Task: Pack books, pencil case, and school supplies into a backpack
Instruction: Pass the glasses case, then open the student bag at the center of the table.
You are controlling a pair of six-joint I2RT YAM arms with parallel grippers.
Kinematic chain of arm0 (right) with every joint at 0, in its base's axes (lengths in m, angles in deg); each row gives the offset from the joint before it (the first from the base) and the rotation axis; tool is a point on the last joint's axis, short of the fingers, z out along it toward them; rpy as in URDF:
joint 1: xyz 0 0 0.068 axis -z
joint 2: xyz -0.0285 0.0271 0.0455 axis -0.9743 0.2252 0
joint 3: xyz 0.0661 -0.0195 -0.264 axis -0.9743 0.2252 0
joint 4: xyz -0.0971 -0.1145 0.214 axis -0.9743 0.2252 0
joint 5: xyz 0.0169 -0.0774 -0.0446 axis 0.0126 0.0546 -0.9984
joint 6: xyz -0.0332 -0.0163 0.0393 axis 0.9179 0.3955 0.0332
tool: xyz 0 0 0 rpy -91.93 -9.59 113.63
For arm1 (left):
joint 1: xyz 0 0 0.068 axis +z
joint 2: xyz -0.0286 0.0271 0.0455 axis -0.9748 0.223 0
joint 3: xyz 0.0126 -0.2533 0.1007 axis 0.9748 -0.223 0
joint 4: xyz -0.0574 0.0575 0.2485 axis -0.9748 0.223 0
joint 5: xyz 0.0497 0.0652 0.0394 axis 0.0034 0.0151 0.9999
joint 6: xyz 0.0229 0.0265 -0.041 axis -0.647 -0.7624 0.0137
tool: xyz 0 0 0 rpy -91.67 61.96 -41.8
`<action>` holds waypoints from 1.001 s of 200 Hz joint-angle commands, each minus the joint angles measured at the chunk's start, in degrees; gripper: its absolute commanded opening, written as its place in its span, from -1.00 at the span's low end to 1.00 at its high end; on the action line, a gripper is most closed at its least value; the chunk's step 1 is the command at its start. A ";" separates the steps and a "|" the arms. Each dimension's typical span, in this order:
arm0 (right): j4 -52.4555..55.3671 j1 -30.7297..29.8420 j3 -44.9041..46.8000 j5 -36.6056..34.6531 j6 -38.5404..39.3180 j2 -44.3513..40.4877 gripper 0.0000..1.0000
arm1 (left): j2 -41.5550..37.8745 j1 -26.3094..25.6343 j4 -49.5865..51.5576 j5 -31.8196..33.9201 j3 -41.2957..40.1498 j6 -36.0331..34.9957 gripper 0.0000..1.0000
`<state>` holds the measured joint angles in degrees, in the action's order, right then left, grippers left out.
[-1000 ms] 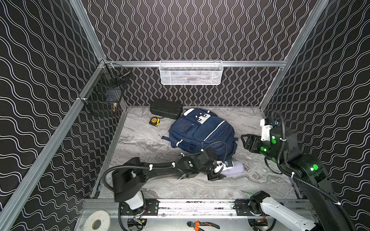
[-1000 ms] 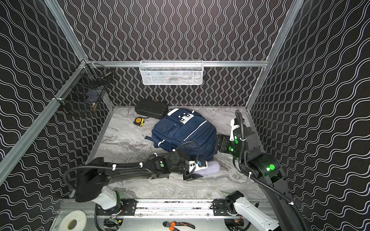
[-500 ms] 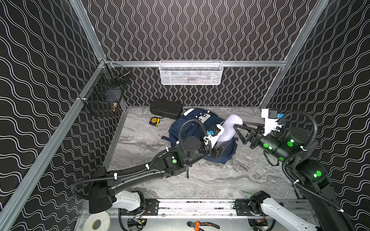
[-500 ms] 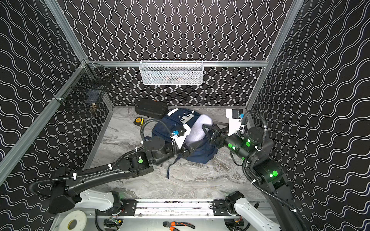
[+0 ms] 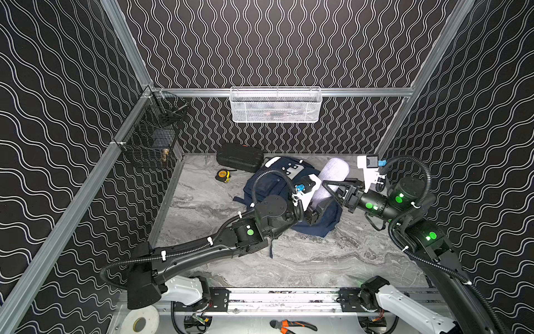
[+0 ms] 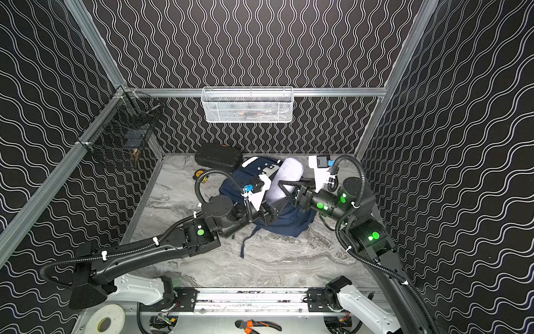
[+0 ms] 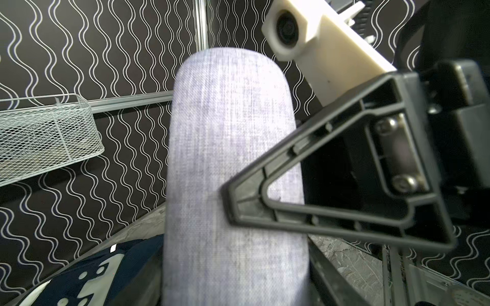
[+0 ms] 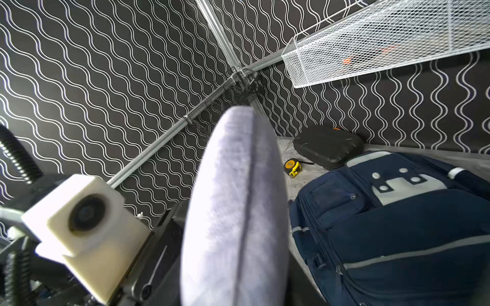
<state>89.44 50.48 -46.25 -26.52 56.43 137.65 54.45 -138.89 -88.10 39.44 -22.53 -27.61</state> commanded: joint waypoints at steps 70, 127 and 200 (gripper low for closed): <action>16.56 0.05 -12.19 -27.75 1.02 3.06 -0.75 | 2.01 0.81 -1.94 6.65 0.34 -3.85 0.97; 24.84 0.27 -17.10 -42.64 1.84 3.24 -0.80 | 13.71 10.64 19.27 1.01 12.67 4.92 0.90; 27.73 0.30 -13.44 -38.02 -2.79 0.57 -0.86 | 31.67 13.35 35.19 -6.67 26.68 6.64 0.78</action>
<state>116.39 50.79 -60.42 -66.36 55.70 138.81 83.58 -125.71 -58.29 35.35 1.89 -21.76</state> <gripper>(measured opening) 0.370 0.901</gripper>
